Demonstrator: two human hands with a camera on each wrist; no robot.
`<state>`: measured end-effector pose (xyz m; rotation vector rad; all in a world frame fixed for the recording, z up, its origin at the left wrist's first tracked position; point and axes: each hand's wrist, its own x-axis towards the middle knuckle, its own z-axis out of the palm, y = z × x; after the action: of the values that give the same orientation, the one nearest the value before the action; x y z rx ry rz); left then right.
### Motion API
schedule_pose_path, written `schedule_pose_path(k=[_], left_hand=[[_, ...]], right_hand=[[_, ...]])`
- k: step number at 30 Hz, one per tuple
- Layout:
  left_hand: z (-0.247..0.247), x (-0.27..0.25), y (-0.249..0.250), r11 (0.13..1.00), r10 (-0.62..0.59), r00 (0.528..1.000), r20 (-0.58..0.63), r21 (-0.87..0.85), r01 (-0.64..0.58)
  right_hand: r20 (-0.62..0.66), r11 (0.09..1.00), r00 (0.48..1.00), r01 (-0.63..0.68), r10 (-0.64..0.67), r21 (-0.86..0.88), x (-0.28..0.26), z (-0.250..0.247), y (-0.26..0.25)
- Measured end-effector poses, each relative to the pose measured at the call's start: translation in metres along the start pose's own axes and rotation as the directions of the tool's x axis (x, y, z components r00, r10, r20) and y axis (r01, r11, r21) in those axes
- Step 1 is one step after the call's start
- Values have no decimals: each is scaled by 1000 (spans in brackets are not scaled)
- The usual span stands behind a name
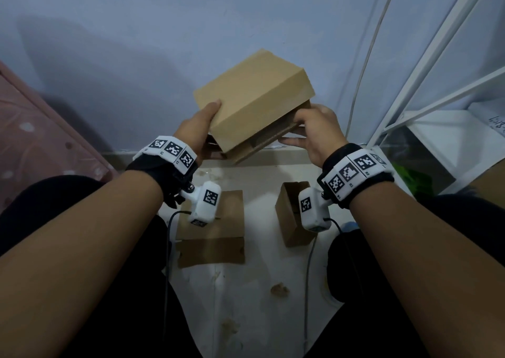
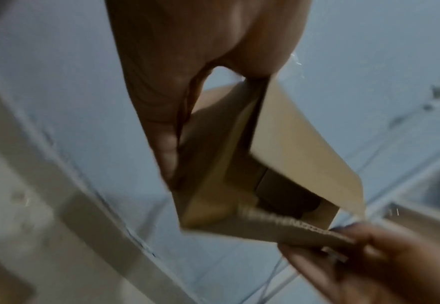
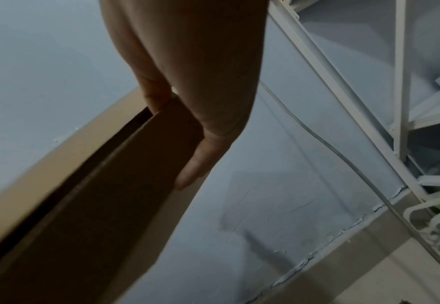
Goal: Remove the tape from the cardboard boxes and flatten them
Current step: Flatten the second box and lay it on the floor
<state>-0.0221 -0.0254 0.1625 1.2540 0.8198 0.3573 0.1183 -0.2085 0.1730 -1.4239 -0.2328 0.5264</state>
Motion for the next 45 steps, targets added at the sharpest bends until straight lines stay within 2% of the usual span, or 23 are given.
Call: schedule_pose_path(k=[2, 3, 5, 7, 9, 12, 14, 16, 18, 20, 23, 27, 30, 33, 38, 42, 45], left_hand=[[0, 3, -4, 943, 173, 971, -164, 312, -115], [2, 2, -8, 869, 272, 951, -149, 462, -176], [9, -6, -13, 731, 357, 934, 27, 615, -296], [14, -12, -16, 706, 289, 933, 215, 610, -360], [16, -13, -19, 670, 228, 935, 273, 652, -354], [16, -9, -23, 553, 232, 951, 203, 777, -301], [14, -9, -20, 515, 253, 959, 124, 822, -242], [9, -8, -14, 498, 259, 961, 99, 838, -221], [6, -9, -10, 559, 265, 950, 163, 777, -289], [4, -13, -7, 703, 300, 928, 221, 606, -372], [2, -13, -4, 831, 358, 914, 189, 381, -404], [-4, -5, -1, 833, 446, 892, 78, 330, -445], [-3, -6, 3, 891, 376, 925, 50, 254, -376], [-3, -7, 7, 946, 242, 965, 99, 198, -258], [-8, -7, 11, 980, 113, 979, 170, 143, -138], [-11, -10, 11, 990, 42, 965, 259, 117, -75], [-11, -12, 7, 992, 23, 960, 280, 116, -57]], right_hand=[[-74, 996, 997, 21, -28, -83, 2, -3, 3], [-94, 992, 994, 34, -46, -124, 2, -3, 4], [-101, 981, 992, 51, -71, -189, 1, -1, 9], [-87, 973, 993, 59, -80, -225, -1, 4, 13], [-47, 963, 994, 86, -101, -254, -4, 8, 15], [61, 948, 989, 149, -138, -282, -11, 16, 16], [116, 947, 982, 174, -147, -271, -14, 21, 16], [127, 968, 985, 139, -114, -207, -13, 20, 14], [99, 992, 993, 81, -71, -93, -7, 10, 12], [53, 999, 998, 35, -35, 13, 1, -3, 9], [21, 985, 1000, 12, -16, 173, 7, -12, 9], [12, 988, 1000, 22, -25, 155, 5, -3, 14], [-97, 984, 995, -1, 19, 181, 10, 1, 15], [-218, 991, 974, -38, 66, 130, 11, -3, 11], [-124, 983, 984, -112, 131, 148, 5, -2, 6], [-129, 985, 985, -97, 115, 143, -2, -2, 4], [-121, 994, 988, -85, 94, 75, -3, -4, 6]])
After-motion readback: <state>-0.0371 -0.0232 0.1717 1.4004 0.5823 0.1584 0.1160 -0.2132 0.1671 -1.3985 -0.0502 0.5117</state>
